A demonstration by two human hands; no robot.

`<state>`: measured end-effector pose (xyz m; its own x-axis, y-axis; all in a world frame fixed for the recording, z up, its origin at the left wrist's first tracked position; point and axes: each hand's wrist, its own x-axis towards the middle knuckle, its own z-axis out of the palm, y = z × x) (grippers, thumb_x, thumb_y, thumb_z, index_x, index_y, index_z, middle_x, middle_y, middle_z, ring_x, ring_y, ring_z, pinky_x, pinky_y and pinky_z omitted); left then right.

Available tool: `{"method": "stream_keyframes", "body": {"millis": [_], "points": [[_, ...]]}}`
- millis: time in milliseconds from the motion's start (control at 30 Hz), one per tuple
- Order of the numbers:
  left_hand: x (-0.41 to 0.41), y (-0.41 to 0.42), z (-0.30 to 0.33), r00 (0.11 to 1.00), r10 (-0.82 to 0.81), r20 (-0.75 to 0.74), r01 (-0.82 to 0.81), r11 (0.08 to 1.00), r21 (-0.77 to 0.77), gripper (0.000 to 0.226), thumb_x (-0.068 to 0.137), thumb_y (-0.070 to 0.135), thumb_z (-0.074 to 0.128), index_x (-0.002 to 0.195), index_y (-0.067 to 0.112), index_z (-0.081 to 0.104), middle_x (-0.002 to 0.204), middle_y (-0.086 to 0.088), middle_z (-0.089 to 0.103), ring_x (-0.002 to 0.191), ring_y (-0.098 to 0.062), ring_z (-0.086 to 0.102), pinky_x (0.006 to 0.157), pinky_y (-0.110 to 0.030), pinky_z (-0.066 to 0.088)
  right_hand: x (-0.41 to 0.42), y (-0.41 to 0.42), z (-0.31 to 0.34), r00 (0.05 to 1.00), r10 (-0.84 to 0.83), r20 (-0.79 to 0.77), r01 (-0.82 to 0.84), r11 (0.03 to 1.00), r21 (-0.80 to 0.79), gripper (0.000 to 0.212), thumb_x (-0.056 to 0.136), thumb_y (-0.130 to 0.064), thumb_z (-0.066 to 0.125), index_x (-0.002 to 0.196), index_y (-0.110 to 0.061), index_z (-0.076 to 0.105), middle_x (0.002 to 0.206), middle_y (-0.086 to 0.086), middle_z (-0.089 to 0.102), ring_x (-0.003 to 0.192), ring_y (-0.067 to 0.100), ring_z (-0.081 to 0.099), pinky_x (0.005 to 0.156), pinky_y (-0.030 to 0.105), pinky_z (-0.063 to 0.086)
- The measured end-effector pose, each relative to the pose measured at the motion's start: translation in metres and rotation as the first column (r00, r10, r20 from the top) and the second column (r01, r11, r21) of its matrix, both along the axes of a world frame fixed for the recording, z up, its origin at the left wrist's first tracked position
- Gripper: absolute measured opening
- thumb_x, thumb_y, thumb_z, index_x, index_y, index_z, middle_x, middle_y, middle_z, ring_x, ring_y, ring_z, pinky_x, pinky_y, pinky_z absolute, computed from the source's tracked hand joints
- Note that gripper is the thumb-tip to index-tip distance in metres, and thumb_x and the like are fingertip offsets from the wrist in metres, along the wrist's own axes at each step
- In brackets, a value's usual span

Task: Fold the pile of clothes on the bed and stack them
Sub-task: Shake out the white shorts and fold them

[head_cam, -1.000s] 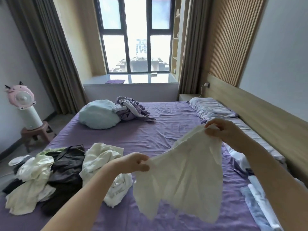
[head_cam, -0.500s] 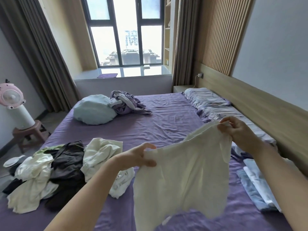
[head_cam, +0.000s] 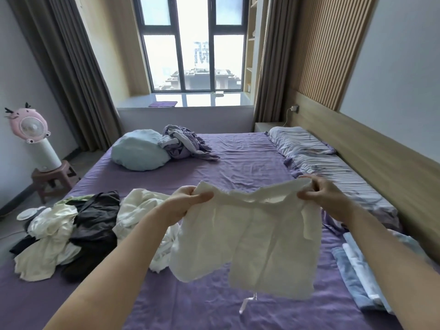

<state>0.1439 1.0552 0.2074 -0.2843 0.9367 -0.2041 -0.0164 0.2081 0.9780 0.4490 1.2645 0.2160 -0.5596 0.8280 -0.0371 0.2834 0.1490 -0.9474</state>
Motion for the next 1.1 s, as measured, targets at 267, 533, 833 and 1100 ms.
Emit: {"method": "stream_keyframes", "body": {"millis": [267,533,833,1100], "points": [[0.033,0.021,0.007,0.96,0.162,-0.229,-0.171,0.985,-0.024,0.028,0.084,0.02,0.073,0.099,-0.004,0.068,0.083,-0.009,0.065,0.073,-0.017,0.061,0.066,-0.026,0.05,0.023,0.033,-0.011,0.97,-0.024,0.241,-0.127,0.797,0.591,0.044,0.08,-0.007,0.074,0.121,-0.014,0.06,0.092,0.014,0.064,0.079,0.028,0.063,0.068,0.026,0.04],[0.059,0.03,0.02,0.939,0.268,-0.215,-0.256,0.963,0.082,0.031,0.084,0.017,0.072,0.109,-0.001,0.066,0.107,-0.019,0.068,0.094,-0.027,0.064,0.09,-0.042,0.051,0.046,0.07,-0.008,0.908,0.29,0.304,-0.417,0.535,0.735,0.012,0.077,0.003,0.073,0.088,-0.002,0.073,0.091,0.006,0.065,0.08,0.02,0.064,0.078,0.01,0.041],[0.073,0.023,0.008,0.944,0.273,-0.186,-0.274,0.961,0.02,0.034,0.076,0.039,0.077,0.103,0.018,0.071,0.105,-0.011,0.071,0.098,-0.029,0.066,0.09,-0.047,0.048,0.061,0.088,-0.024,0.946,0.27,0.179,-0.316,0.889,0.331,0.02,0.093,-0.002,0.056,0.086,-0.02,0.05,0.072,0.002,0.051,0.066,0.012,0.043,0.064,0.029,0.036],[0.068,0.019,-0.009,0.982,0.151,-0.116,-0.158,0.986,-0.058,0.024,0.069,0.026,0.083,0.087,0.014,0.073,0.081,0.001,0.072,0.079,-0.013,0.069,0.066,-0.022,0.055,0.055,0.078,-0.052,0.979,0.205,0.021,-0.206,0.972,0.116,0.028,0.092,0.009,0.043,0.108,-0.012,0.052,0.078,0.002,0.049,0.061,0.01,0.045,0.047,0.013,0.037]]}}
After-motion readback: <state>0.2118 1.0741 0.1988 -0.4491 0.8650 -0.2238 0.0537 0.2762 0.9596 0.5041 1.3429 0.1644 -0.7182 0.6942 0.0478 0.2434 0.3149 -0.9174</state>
